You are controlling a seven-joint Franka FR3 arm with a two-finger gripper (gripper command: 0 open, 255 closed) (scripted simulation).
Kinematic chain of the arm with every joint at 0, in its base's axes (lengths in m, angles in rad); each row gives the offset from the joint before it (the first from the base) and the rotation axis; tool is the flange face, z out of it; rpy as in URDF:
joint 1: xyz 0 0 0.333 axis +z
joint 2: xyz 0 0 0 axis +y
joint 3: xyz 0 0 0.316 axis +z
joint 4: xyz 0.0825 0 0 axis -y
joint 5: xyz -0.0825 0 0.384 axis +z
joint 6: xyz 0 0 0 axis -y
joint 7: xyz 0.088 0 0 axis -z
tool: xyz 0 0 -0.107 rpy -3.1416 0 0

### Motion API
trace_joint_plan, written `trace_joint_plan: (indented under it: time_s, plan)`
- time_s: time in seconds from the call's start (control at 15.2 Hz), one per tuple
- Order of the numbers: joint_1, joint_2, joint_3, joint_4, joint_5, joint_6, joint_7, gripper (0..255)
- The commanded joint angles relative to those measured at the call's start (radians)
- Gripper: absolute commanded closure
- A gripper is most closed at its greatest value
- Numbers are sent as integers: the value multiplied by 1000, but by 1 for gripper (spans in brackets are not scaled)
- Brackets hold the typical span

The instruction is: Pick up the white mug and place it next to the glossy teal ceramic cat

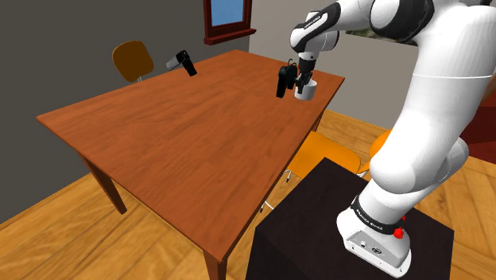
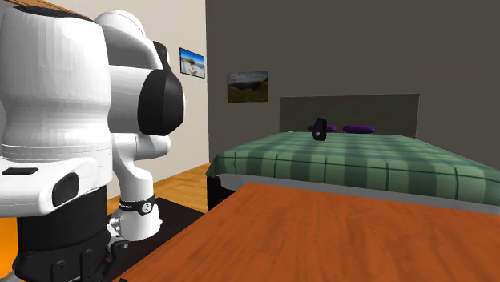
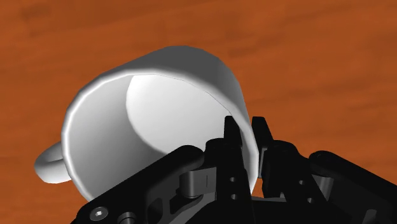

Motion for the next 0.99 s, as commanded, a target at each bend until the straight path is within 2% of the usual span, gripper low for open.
trace_joint_plan:
  time_s: [0.0, 0.13, 0.66, 0.73, 0.92]
  plan:
    - [-1, 13, 1, -11, 4, 25, -2, 255]
    - [-2, 26, 3, -22, 7, 49, -3, 255]
    - [-2, 26, 3, -22, 7, 49, -3, 255]
    - [-2, 26, 3, -22, 7, 49, -3, 0]
    - [-2, 26, 3, -22, 7, 49, -3, 0]
